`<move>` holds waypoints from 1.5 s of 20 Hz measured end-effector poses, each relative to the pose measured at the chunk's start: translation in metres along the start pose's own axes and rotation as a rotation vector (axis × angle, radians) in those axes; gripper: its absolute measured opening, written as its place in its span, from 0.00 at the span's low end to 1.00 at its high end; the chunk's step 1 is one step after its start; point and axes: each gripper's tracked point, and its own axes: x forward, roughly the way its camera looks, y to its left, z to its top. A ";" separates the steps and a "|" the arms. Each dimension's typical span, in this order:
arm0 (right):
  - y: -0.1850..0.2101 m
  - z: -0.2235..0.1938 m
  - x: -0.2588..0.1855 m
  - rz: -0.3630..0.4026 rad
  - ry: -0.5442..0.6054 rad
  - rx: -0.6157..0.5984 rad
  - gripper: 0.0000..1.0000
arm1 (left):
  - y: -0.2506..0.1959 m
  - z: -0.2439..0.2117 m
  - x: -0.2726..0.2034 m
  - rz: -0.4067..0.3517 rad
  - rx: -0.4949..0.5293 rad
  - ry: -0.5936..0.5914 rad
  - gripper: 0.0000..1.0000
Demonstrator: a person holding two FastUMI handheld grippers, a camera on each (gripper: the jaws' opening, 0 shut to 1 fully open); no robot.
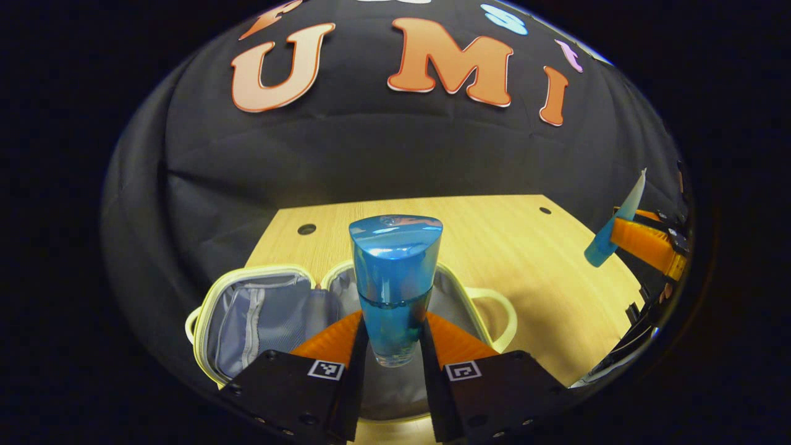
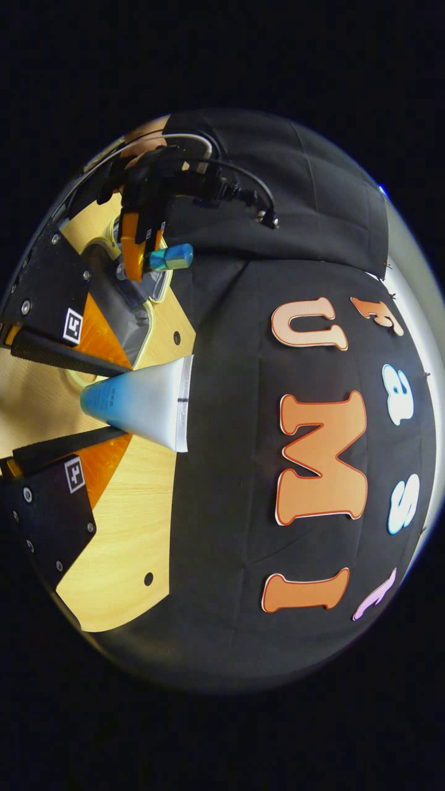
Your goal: First open the suitcase, pack the skin care products into it, and then close the suitcase.
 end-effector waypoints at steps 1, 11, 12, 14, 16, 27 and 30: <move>0.004 -0.001 0.002 0.002 0.001 0.001 0.52 | 0.003 -0.008 0.006 -0.009 -0.007 0.032 0.45; 0.034 -0.022 0.014 0.022 0.052 0.003 0.52 | 0.026 -0.071 0.051 -0.054 -0.028 0.320 0.45; 0.036 -0.023 0.016 0.023 0.054 0.004 0.52 | 0.026 -0.077 0.055 -0.054 -0.028 0.349 0.45; 0.040 -0.025 0.020 0.028 0.064 0.009 0.52 | 0.027 -0.090 0.063 -0.066 -0.048 0.398 0.46; 0.045 -0.028 0.024 0.037 0.072 0.012 0.52 | 0.028 -0.099 0.072 -0.071 -0.070 0.445 0.46; 0.060 -0.046 0.042 0.090 0.143 0.036 0.52 | 0.027 -0.118 0.101 -0.020 -0.078 0.557 0.45; 0.066 -0.051 0.050 0.106 0.161 0.043 0.52 | 0.029 -0.118 0.102 0.004 -0.080 0.564 0.43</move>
